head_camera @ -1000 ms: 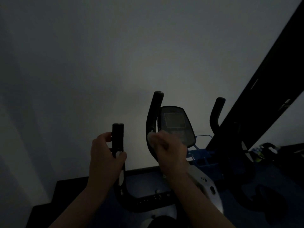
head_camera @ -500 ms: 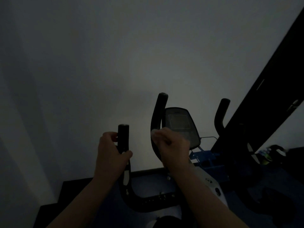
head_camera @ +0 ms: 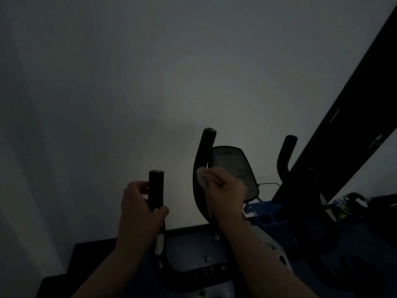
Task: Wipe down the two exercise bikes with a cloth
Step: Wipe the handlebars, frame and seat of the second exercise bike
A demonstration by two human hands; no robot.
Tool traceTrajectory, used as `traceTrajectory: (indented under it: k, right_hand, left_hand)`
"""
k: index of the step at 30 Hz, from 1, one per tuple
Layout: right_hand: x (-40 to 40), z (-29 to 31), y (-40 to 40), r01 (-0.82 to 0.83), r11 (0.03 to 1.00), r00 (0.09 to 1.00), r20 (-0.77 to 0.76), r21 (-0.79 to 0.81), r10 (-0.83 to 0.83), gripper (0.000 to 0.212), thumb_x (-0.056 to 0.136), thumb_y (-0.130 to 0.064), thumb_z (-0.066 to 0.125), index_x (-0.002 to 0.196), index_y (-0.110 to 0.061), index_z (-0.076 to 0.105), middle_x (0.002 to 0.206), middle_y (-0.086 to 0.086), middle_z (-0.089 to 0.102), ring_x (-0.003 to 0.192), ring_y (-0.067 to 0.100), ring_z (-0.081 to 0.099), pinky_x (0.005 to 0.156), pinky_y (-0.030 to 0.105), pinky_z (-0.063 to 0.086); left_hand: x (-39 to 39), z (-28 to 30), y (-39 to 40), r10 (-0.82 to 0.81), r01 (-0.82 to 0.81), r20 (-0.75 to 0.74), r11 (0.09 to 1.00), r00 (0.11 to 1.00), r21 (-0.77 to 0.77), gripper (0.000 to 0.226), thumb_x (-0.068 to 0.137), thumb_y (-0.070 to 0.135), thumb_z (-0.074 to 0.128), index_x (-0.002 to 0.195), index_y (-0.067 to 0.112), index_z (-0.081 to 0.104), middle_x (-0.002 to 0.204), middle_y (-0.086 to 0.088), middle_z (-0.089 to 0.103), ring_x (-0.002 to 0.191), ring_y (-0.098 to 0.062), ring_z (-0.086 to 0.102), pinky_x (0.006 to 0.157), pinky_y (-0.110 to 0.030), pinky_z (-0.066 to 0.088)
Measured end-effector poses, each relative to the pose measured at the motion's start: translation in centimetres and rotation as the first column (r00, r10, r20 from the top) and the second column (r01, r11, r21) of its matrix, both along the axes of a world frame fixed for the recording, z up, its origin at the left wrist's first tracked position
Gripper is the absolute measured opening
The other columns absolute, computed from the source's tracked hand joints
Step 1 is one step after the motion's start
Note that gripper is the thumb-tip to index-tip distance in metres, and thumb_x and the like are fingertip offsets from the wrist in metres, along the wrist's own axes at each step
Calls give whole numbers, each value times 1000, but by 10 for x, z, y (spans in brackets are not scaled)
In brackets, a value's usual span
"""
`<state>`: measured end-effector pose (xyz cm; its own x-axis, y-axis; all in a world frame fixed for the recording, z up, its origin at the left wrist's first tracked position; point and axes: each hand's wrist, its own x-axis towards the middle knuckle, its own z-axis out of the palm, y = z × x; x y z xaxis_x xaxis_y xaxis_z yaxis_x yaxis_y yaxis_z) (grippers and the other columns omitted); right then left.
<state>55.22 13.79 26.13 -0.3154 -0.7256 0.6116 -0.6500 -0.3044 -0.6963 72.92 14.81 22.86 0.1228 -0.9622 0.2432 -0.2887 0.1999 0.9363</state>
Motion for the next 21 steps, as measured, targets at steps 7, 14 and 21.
traceTrajectory:
  k: [7,14,21]
  right_hand:
    - [-9,17,6,-62,998,979,194,-26,66,16,82,-9,72,87,-24,74,84,-12,73,79,0,68,75,15,53]
    - [-28,56,-27,-296,937,687,-641,184,342,14,75,-11,69,83,-20,76,92,-6,75,74,18,67,64,32,54]
    - [-65,172,-43,-27,946,810,-548,322,209,7,77,-26,75,84,-27,77,83,-9,75,75,-7,65,75,9,49]
  left_hand:
    - [-34,45,4,125,-25,174,873,977,-487,57,69,6,62,123,13,43,117,-1,46,107,-19,44,94,-32,36]
    - [-65,91,-66,-278,279,22,955,960,-101,36,86,11,61,120,16,52,116,-3,60,95,-14,60,81,-27,48]
    - [-58,106,-93,-309,328,164,939,937,-101,19,72,27,77,86,28,64,81,12,69,69,4,64,65,-17,49]
